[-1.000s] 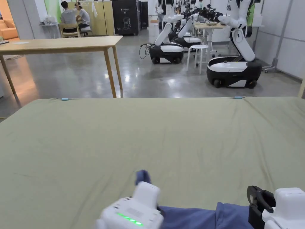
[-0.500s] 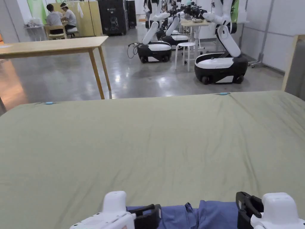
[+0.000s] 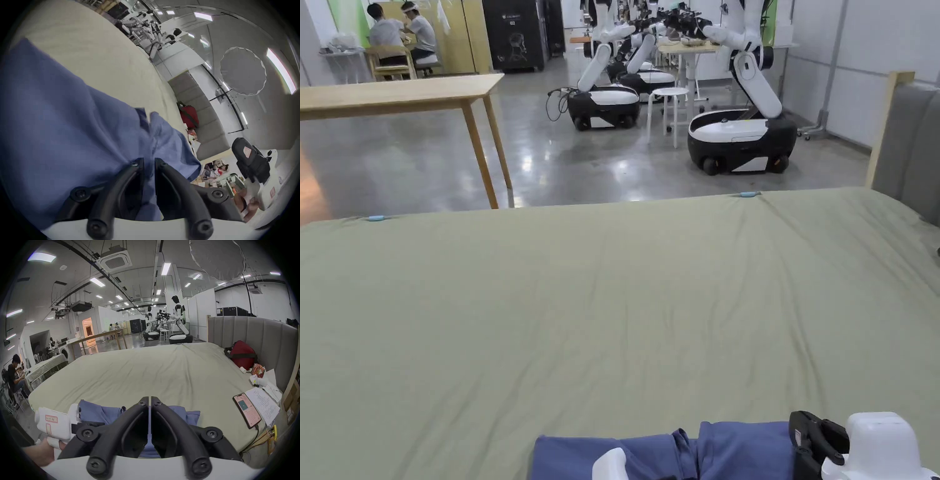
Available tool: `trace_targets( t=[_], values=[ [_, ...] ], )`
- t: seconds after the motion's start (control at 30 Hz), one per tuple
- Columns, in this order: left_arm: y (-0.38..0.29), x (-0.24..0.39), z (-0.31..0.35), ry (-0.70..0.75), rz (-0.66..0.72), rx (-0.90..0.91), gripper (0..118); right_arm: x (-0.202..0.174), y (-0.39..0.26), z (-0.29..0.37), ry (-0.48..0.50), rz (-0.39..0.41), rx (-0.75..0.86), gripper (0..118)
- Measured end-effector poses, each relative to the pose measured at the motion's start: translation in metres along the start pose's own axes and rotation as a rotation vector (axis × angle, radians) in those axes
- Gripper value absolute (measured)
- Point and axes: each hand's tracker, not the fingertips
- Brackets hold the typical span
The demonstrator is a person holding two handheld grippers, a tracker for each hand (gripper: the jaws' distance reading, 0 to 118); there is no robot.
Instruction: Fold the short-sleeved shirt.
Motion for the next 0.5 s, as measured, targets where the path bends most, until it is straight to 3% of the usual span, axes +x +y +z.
trace_targets(
  t=[0.23, 0.27, 0.33, 0.37, 0.5],
  values=[
    [0.017, 0.009, 0.081, 0.082, -0.156, 0.158, 15, -0.006, 0.003, -0.002, 0.012, -0.002, 0.002, 4],
    [0.019, 0.005, 0.100, 0.107, -0.168, 0.198, 21, -0.009, 0.003, -0.002, 0.018, -0.003, 0.002, 4],
    [0.023, -0.012, 0.136, 0.156, -0.156, 0.254, 93, -0.015, 0.003, -0.004, 0.027, 0.002, 0.003, 4],
    [0.024, -0.025, 0.153, 0.180, -0.137, 0.265, 112, -0.018, 0.003, -0.005, 0.035, 0.004, 0.003, 4],
    [0.020, -0.075, 0.190, 0.122, 0.029, 0.268, 115, -0.029, 0.002, -0.010, 0.063, 0.008, -0.006, 4]
  ],
)
